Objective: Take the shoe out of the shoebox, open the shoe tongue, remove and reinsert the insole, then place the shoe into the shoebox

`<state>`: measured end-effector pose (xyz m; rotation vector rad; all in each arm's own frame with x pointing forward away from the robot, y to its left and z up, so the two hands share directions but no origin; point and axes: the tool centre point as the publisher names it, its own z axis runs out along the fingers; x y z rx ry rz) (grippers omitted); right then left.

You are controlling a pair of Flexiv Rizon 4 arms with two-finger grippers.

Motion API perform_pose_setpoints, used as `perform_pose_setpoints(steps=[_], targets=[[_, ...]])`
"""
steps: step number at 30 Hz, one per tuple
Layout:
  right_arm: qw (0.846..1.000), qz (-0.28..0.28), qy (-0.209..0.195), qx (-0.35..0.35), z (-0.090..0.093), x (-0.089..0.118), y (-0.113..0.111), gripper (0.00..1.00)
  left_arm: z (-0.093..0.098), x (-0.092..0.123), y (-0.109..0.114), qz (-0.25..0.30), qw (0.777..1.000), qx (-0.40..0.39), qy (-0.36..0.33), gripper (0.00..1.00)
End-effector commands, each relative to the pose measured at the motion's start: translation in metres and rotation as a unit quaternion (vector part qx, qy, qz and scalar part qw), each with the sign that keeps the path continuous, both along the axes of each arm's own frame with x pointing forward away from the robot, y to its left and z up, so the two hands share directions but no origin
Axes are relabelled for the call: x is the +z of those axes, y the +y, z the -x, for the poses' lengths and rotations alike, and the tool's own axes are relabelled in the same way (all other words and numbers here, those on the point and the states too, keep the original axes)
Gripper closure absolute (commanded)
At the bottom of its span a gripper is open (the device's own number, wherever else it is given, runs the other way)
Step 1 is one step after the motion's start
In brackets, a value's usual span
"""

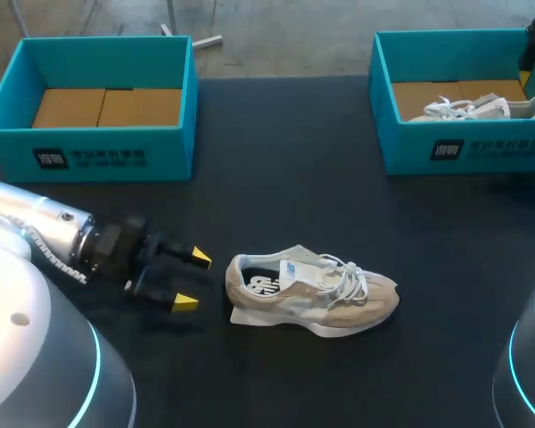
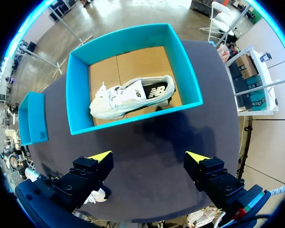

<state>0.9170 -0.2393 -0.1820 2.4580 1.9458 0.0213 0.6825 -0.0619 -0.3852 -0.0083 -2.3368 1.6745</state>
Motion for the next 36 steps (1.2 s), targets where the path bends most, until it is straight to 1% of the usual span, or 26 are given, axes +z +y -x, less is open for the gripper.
perform_pose_setpoints(steps=[1, 14, 24, 31, 36], targets=[[1.0, 0.0, -0.001, 0.0, 0.0, 0.0, 0.0, 0.0, -0.005, -0.007, -0.007, 0.002, 1.0, 0.002, -0.002, 0.0], [1.0, 0.0, -0.001, 0.0, 0.0, 0.0, 0.0, 0.0, -0.018, -0.021, -0.009, 0.025, 1.0, 0.012, 0.001, 0.0], [1.0, 0.0, -0.001, 0.0, 0.0, 0.0, 0.0, 0.0, -0.017, -0.03, -0.022, 0.039, 0.999, 0.007, -0.001, 0.0], [1.0, 0.0, -0.001, 0.0, 0.0, 0.0, 0.0, 0.0, -0.013, -0.03, -0.03, 0.047, 0.999, 0.006, 0.001, 0.0], [1.0, 0.0, -0.001, 0.0, 0.0, 0.0, 0.0, 0.0, -0.014, -0.031, -0.036, 0.054, 0.998, 0.014, 0.006, 0.0]])
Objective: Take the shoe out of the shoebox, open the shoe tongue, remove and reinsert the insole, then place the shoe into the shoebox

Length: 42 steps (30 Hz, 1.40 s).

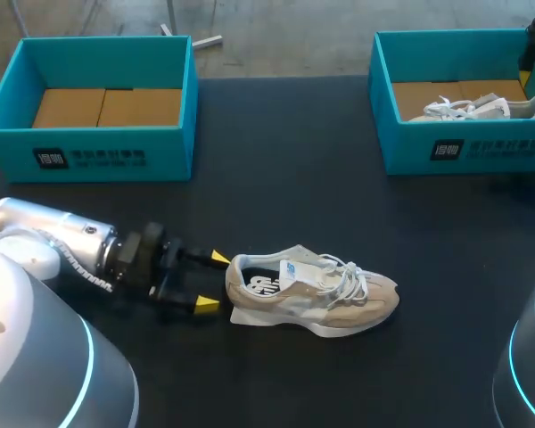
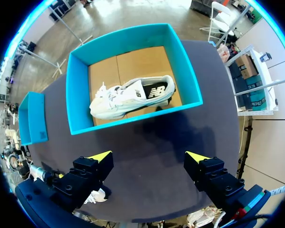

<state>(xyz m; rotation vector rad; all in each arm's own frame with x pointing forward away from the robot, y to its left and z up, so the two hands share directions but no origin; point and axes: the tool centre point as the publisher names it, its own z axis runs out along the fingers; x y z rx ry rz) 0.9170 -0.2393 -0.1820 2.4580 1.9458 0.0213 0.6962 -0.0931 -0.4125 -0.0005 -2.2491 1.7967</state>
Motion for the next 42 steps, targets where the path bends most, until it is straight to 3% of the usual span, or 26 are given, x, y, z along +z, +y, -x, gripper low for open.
perform_pose_setpoints(steps=[1, 42], targets=[[1.0, 0.0, -0.001, 0.0, 0.0, 0.0, 0.0, 0.0, 0.0, -0.003, -0.006, 0.004, 1.0, 0.004, 0.003, 0.0], [1.0, 0.0, -0.001, 0.0, 0.0, 0.0, 0.0, 0.0, 0.009, -0.006, -0.034, 0.005, 1.0, 0.01, -0.005, 0.0]])
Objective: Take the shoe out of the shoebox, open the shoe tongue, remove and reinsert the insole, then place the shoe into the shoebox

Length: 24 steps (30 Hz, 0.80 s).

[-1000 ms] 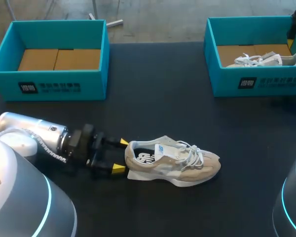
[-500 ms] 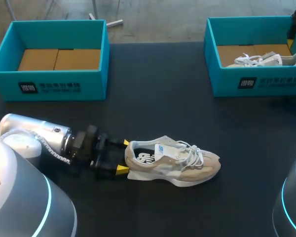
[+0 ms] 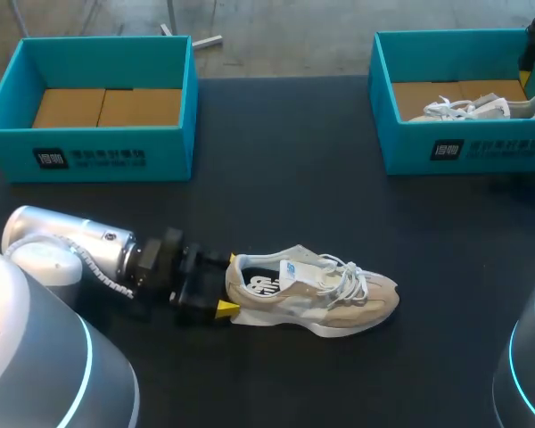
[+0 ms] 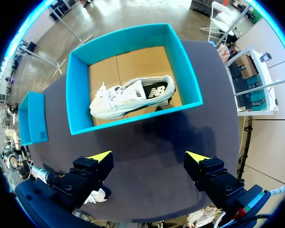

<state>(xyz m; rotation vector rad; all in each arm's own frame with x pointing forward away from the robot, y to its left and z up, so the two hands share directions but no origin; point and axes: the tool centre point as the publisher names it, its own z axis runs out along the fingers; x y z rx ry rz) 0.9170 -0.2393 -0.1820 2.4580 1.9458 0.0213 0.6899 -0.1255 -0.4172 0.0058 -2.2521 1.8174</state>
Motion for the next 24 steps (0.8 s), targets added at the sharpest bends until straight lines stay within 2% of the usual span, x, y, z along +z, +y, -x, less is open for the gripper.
perform_pose_setpoints(steps=[1, 20, 24], targets=[[1.0, 0.0, -0.001, 0.0, 0.0, 0.0, 0.0, 0.0, 0.003, -0.001, -0.003, 0.001, 1.0, 0.002, -0.001, 0.0], [1.0, 0.0, -0.001, 0.0, 0.0, 0.0, 0.0, 0.0, 0.002, -0.001, -0.012, 0.0, 1.0, 0.004, -0.01, 0.0], [1.0, 0.0, -0.001, 0.0, 0.0, 0.0, 0.0, 0.0, 0.007, -0.002, -0.015, -0.001, 1.0, 0.0, -0.014, 0.0]])
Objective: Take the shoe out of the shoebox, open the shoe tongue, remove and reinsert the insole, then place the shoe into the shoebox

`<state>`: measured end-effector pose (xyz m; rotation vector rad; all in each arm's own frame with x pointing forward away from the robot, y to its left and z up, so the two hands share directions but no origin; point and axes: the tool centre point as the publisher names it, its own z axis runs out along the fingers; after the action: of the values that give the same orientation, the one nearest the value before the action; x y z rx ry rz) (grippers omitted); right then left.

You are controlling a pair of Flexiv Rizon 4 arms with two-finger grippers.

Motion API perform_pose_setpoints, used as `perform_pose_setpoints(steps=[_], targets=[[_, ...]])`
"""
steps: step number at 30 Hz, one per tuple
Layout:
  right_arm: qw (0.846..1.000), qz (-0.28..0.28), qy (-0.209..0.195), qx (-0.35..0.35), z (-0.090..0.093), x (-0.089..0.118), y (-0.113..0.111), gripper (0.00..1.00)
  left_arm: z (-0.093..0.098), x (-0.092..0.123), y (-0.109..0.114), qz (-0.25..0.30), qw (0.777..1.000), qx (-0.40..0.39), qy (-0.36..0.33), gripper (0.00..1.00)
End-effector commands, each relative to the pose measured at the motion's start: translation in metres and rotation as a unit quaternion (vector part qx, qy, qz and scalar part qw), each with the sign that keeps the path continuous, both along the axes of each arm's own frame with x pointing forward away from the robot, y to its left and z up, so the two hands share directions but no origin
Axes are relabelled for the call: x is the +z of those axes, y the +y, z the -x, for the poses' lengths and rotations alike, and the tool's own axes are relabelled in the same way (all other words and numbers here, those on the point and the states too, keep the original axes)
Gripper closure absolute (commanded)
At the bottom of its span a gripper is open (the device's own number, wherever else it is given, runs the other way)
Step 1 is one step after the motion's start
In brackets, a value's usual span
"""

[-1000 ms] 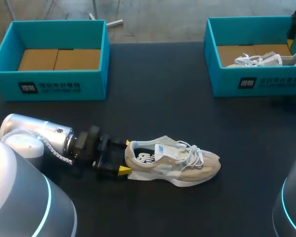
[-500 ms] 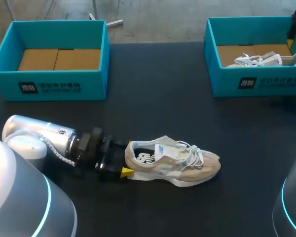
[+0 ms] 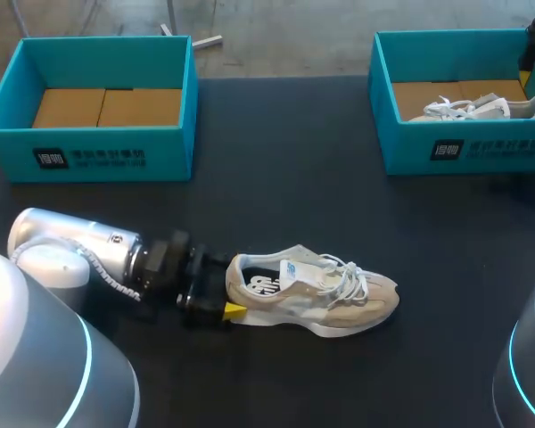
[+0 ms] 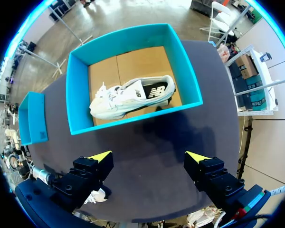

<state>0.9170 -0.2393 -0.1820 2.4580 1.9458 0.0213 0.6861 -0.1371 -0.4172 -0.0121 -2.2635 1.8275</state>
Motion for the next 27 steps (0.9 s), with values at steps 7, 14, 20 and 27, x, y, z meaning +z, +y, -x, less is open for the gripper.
perform_pose_setpoints(steps=[7, 14, 20, 27], targets=[[1.0, 0.0, -0.001, 0.0, 0.0, 0.0, 0.0, 0.0, 0.006, -0.003, -0.005, -0.005, 1.0, 0.003, -0.016, 0.0], [1.0, 0.0, -0.001, 0.0, 0.0, 0.0, 0.0, 0.0, 0.0, 0.0, -0.006, 0.0, 1.0, 0.022, -0.012, 0.0], [1.0, 0.0, -0.001, 0.0, 0.0, 0.0, 0.0, 0.0, -0.002, 0.001, -0.007, -0.001, 1.0, 0.027, -0.006, 0.0], [1.0, 0.0, -0.001, 0.0, 0.0, 0.0, 0.0, 0.0, -0.006, 0.003, -0.005, 0.002, 1.0, 0.031, -0.003, 0.0]])
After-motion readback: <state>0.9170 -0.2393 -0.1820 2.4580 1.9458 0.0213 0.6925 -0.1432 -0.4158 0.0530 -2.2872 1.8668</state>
